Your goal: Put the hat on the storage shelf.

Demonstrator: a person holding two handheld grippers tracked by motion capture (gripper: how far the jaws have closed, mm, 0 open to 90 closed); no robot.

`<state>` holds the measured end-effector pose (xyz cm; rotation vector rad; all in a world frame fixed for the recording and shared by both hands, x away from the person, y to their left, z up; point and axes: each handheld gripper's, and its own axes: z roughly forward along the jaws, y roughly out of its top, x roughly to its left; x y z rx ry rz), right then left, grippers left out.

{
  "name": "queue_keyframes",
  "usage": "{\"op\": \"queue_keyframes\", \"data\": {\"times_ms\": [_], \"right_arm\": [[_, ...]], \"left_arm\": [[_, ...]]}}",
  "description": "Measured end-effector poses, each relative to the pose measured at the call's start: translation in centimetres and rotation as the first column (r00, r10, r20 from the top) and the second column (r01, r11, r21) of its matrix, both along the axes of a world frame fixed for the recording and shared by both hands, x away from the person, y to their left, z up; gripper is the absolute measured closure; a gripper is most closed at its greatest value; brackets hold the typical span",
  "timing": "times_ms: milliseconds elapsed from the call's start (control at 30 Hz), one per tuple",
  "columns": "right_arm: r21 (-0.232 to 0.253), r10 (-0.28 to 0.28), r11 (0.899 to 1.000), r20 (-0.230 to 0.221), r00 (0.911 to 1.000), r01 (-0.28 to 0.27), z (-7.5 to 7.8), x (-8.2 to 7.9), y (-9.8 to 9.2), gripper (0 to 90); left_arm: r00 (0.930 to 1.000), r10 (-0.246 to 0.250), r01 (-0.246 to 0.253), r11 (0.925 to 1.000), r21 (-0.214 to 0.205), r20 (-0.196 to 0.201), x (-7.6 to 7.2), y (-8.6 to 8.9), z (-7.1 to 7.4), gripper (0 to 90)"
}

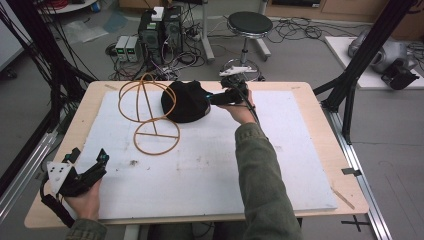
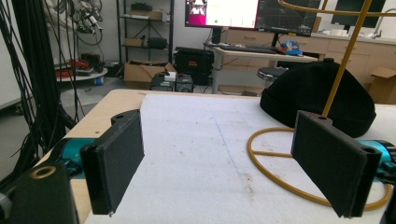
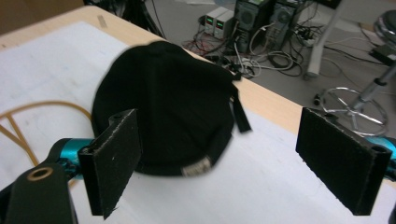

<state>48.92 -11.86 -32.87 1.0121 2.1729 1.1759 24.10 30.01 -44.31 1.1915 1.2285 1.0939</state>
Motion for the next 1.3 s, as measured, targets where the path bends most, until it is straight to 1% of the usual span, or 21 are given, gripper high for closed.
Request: {"op": "queue_keyframes", "data": {"times_ms": [67, 100, 167, 200, 267, 300, 367, 433, 500, 533, 667, 700, 733, 833, 1000, 1133, 1167, 1200, 1233, 1267, 1300], "right_arm": [[-0.002, 0.004, 1.0, -0.004, 1.0, -0.004, 0.0, 0.2, 0.5, 14.0], [-0.003, 0.012, 1.0, -0.007, 0.9999, -0.012, -0.1, 0.6, 1.6, 14.0], [0.013, 0.022, 1.0, -0.011, 0.9997, -0.022, -0.3, 1.0, 2.7, 14.0], [0.013, 0.022, 1.0, -0.011, 0.9997, -0.022, -0.3, 1.0, 2.7, 14.0], [0.016, 0.03, 0.999, -0.029, 0.9991, -0.03, -1.0, 1.8, 4.4, 14.1], [0.011, 0.032, 0.999, -0.039, 0.9987, -0.031, -1.3, 2.0, 5.0, 14.1], [-0.003, 0.029, 1.0, -0.031, 0.9991, -0.029, -1.9, 2.4, 6.2, 14.1], [-0.003, 0.024, 1.0, -0.029, 0.9993, -0.024, -2.2, 2.5, 6.6, 14.1], [-0.009, 0.02, 1.0, -0.027, 0.9994, -0.02, -2.9, 2.9, 7.7, 14.1], [-0.032, 0.011, 0.999, -0.03, 0.9995, -0.012, -3.7, 3.2, 8.5, 14.2], [-0.054, 0.004, 0.999, -0.042, 0.9991, -0.006, -4.8, 3.6, 9.0, 17.2], [-0.061, 0.001, 0.998, -0.047, 0.9989, -0.003, -5.3, 3.7, 9.1, 23.0], [-0.061, 0.001, 0.998, -0.047, 0.9989, -0.003, -5.3, 3.7, 9.1, 23.0], [-0.059, 0.0, 0.998, -0.041, 0.9992, -0.003, -5.6, 3.8, 9.4, 32.6], [-0.056, 0.01, 0.998, -0.068, 0.9977, -0.014, -5.9, 3.8, 9.6, 39.9], [-0.059, 0.004, 0.998, -0.107, 0.9943, -0.011, -6.4, 3.7, 9.8, 57.6], [-0.06, 0.004, 0.998, -0.102, 0.9947, -0.01, -6.5, 3.8, 9.8, 61.0], [-0.06, 0.004, 0.998, -0.102, 0.9947, -0.01, -6.5, 3.8, 9.8, 61.0], [-0.068, -0.018, 0.998, -0.093, 0.9955, 0.012, -6.6, 3.8, 10.0, 71.9], [-0.067, -0.043, 0.997, -0.093, 0.9948, 0.036, -6.6, 3.7, 9.9, 77.8], [-0.053, -0.055, 0.997, -0.109, 0.9925, 0.049, -6.6, 3.8, 9.8, 82.5]], "left_arm": [[1.0, -0.004, 0.004, 1.0, 0.0, 0.0, 0.0, -0.1, 0.0, 17.3], [1.0, -0.006, 0.006, 1.0, 0.003, -0.003, 0.0, -0.1, 0.1, 17.3], [0.9999, -0.012, 0.012, 0.9999, 0.008, -0.002, 0.1, -0.3, 0.1, 17.2], [0.9999, -0.016, 0.016, 0.9998, 0.01, -0.003, 0.1, -0.3, 0.1, 17.2], [0.9998, -0.02, 0.02, 0.9998, 0.01, 0.0, 0.2, -0.5, 0.2, 17.3], [0.9998, -0.022, 0.022, 0.9997, 0.009, 0.001, 0.2, -0.5, 0.2, 17.3], [0.9997, -0.025, 0.025, 0.9996, 0.013, 0.002, 0.3, -0.6, 0.2, 17.2], [0.9996, -0.028, 0.027, 0.9995, 0.012, 0.003, 0.4, -0.7, 0.2, 17.3], [0.9995, -0.03, 0.03, 0.9994, 0.017, 0.0, 0.4, -0.7, 0.1, 17.3], [0.9995, -0.031, 0.031, 0.9994, 0.017, -0.001, 0.5, -0.7, 0.1, 17.2], [0.9994, -0.034, 0.034, 0.9991, 0.023, -0.003, 0.5, -0.6, 0.1, 17.2], [0.9994, -0.033, 0.034, 0.9991, 0.025, -0.004, 0.5, -0.5, 0.1, 17.3], [0.9995, -0.033, 0.033, 0.9992, 0.022, -0.003, 0.5, -0.5, 0.0, 17.3], [0.9995, -0.032, 0.032, 0.9993, 0.021, -0.005, 0.4, -0.4, 0.0, 17.2], [0.9993, -0.036, 0.036, 0.9991, 0.022, 0.0, 0.5, -0.4, 0.0, 17.3], [0.9992, -0.04, 0.04, 0.9989, 0.022, -0.001, 0.5, -0.5, 0.0, 17.3], [0.9992, -0.04, 0.04, 0.9989, 0.022, -0.001, 0.5, -0.5, 0.0, 17.4], [0.9991, -0.042, 0.042, 0.9989, 0.02, 0.0, 0.6, -0.5, 0.0, 17.4], [0.999, -0.044, 0.044, 0.9988, 0.023, 0.001, 0.6, -0.6, 0.1, 17.4], [0.999, -0.044, 0.044, 0.9988, 0.023, 0.001, 0.6, -0.6, 0.1, 17.3], [0.999, -0.045, 0.045, 0.9987, 0.023, 0.0, 0.6, -0.6, 0.1, 17.4]]}}
